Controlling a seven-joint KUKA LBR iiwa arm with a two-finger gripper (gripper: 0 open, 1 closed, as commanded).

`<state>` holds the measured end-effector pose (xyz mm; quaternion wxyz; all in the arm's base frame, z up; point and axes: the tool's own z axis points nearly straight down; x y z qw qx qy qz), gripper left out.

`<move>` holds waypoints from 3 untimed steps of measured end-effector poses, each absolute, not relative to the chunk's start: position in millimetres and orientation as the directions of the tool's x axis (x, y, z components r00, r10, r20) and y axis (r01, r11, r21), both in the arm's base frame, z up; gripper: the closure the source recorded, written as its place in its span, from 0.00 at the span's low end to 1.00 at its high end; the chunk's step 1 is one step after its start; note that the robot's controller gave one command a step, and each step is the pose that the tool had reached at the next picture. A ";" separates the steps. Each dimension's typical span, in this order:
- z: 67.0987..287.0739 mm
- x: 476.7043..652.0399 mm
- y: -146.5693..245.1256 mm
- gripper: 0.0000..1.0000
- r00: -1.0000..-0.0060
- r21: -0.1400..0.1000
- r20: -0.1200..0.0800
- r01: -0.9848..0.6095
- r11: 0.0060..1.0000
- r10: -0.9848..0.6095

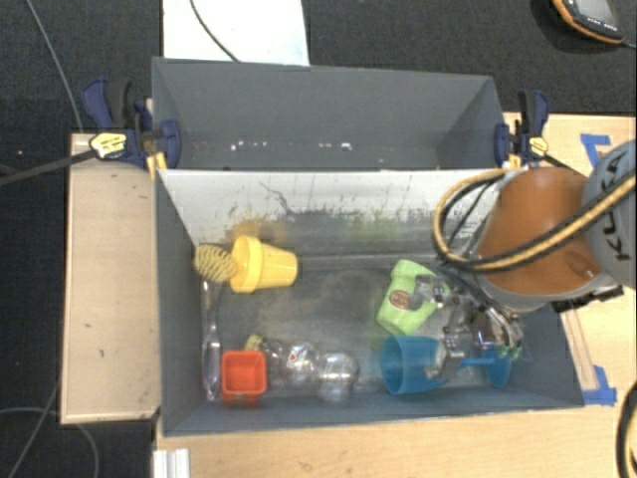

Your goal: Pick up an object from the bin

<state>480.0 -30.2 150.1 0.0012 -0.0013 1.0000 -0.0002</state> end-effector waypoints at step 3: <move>150.3 480.2 -30.2 0.00 -1.000 -0.001 -0.003 -0.004 1.000 -0.004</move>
Offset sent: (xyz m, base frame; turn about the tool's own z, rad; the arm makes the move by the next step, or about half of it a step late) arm 0.0000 0.0000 0.0000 0.0000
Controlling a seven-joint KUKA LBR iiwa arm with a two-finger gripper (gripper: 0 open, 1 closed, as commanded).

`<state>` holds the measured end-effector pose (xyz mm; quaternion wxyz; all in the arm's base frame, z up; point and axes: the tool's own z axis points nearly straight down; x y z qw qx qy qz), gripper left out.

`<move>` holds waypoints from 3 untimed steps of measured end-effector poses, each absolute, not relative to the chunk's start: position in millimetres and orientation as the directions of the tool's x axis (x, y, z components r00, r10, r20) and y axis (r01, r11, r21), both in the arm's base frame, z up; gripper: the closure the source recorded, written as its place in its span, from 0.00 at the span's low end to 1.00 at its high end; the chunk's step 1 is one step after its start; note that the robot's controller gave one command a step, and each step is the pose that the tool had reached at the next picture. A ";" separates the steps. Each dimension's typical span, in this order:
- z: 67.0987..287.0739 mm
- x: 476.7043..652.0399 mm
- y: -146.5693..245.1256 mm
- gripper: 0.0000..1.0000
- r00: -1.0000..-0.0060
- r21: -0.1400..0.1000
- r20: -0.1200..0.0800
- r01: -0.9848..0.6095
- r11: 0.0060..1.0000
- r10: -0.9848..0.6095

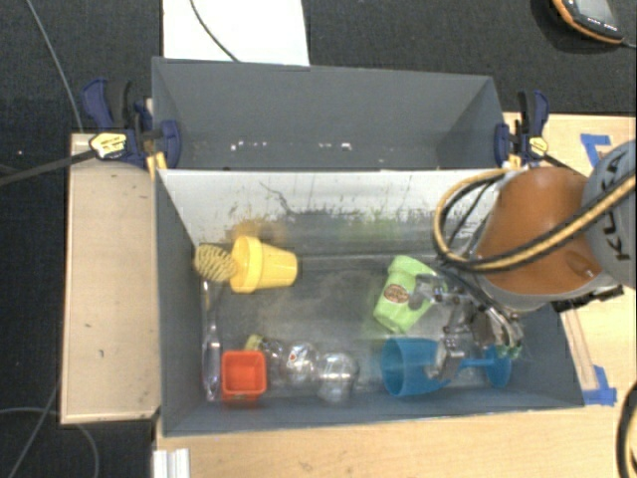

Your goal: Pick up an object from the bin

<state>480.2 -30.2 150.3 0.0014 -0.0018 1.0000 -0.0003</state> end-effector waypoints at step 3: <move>79.3 483.8 2.2 1.00 -1.000 0.000 -0.003 -0.003 1.000 -0.003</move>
Offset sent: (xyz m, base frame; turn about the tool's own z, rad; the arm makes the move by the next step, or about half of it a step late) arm 0.0000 0.0000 0.0000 0.0000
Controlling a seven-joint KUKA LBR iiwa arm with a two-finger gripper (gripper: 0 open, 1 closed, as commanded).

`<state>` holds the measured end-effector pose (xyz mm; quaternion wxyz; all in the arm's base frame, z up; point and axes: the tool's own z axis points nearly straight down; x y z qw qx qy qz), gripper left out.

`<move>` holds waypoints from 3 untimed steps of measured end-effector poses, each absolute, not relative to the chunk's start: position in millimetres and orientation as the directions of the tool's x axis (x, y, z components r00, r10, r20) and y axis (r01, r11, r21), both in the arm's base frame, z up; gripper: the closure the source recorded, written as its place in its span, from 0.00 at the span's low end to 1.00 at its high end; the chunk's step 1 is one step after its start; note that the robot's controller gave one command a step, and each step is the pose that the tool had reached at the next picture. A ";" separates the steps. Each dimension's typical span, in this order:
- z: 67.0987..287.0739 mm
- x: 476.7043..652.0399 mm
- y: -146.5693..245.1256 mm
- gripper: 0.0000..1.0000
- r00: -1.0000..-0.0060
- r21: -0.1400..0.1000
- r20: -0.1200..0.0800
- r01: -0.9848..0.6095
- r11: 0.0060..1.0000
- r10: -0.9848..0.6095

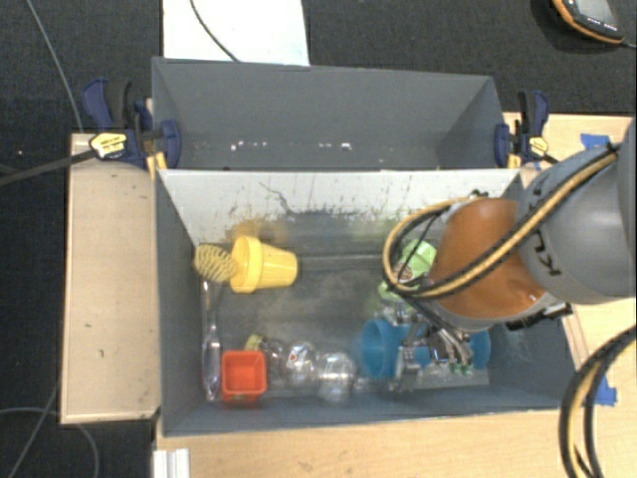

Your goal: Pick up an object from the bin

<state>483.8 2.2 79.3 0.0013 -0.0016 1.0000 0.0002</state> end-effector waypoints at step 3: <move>183.0 486.5 17.7 1.00 -1.000 0.002 -0.008 -0.001 1.000 -0.001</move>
Offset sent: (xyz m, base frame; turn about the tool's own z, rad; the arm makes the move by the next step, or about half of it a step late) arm 0.0011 0.0077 0.0940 -0.0131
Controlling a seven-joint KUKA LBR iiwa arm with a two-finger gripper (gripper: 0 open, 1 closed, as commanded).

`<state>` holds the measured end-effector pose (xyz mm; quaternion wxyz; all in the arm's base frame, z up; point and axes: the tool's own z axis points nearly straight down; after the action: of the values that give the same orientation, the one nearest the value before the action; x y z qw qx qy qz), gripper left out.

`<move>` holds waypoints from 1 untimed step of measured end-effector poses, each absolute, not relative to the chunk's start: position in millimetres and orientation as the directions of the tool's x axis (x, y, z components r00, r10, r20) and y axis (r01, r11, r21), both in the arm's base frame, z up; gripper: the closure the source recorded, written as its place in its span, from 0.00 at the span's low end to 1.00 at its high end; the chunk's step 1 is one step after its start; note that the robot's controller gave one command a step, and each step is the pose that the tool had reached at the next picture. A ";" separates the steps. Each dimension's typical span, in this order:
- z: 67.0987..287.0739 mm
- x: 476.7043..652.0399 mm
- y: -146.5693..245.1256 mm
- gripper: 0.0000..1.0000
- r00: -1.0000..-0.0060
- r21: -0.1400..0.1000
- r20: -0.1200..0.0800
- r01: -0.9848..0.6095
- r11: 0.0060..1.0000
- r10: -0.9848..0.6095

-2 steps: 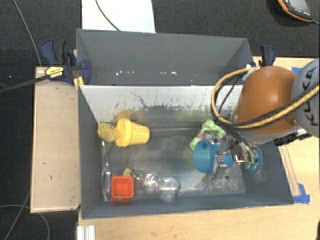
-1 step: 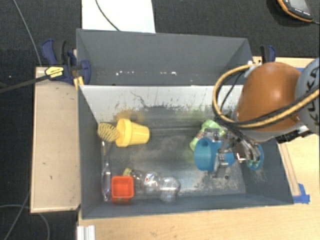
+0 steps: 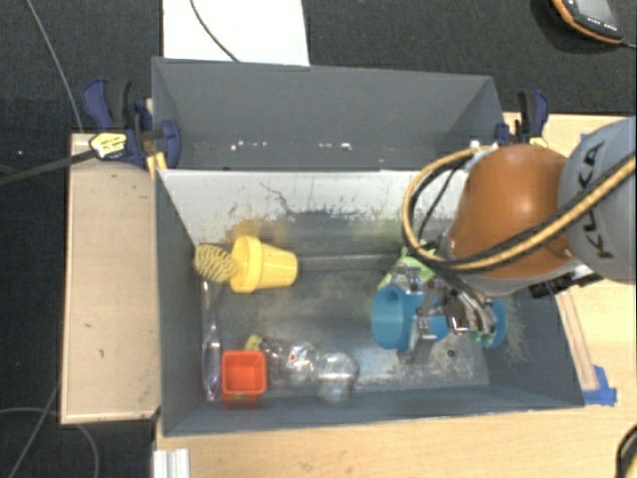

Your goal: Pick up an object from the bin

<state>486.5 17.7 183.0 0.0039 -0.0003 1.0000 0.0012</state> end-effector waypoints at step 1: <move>128.3 490.3 11.4 1.00 -0.999 0.001 -0.004 -0.047 0.999 -0.047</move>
Offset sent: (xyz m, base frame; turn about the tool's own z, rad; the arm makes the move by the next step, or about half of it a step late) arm -0.0025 -0.0030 0.1030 -0.0546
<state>490.3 11.4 128.3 0.0020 -0.0237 0.9997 0.0003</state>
